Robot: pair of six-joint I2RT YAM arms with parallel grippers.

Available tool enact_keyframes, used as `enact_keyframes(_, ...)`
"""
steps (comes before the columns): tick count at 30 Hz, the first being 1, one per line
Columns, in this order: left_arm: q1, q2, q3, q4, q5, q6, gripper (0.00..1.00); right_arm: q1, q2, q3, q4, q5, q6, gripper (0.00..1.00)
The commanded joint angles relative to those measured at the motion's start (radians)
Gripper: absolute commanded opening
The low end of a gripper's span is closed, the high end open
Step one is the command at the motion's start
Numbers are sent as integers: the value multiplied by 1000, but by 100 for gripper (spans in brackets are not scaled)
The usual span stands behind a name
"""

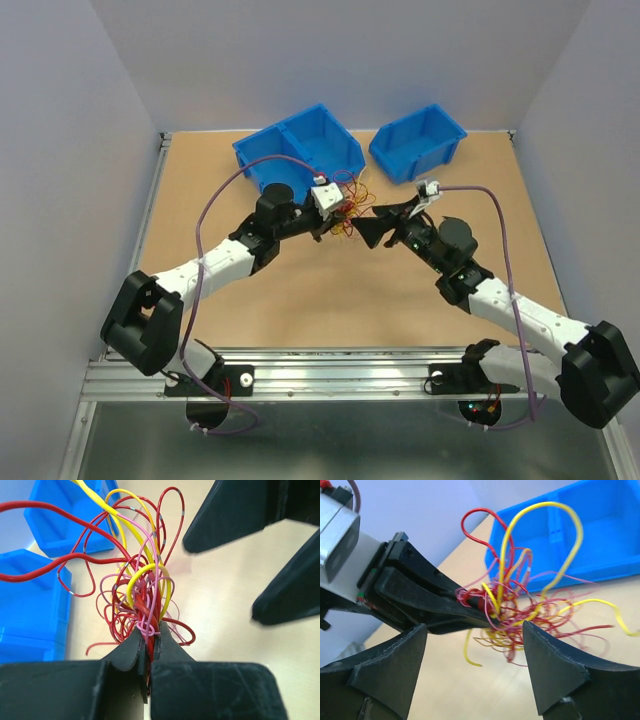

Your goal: Untangle the cables

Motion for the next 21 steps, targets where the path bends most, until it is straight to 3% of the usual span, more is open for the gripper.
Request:
enact_keyframes(1, 48, -43, 73, 36, 65, -75, 0, 5, -63, -61, 5, 67, -208, 82)
enact_keyframes(4, 81, -20, 133, -21, 146, -129, 0, 5, -70, -89, 3, -30, -306, 83)
enact_keyframes(5, 83, -12, 153, -45, 165, -138, 0, 5, -66, -95, 0, -65, -375, 86)
enact_keyframes(6, 83, -3, 197, -105, 180, -147, 0, 5, -61, -107, 0, -137, -414, 96)
enact_keyframes(8, 82, 26, 243, -192, 212, -186, 0, 6, -46, -132, 29, -192, -520, 99)
enact_keyframes(21, 17, 216, 483, -504, 274, -233, 0, 14, 98, -253, 378, -15, -656, 100)
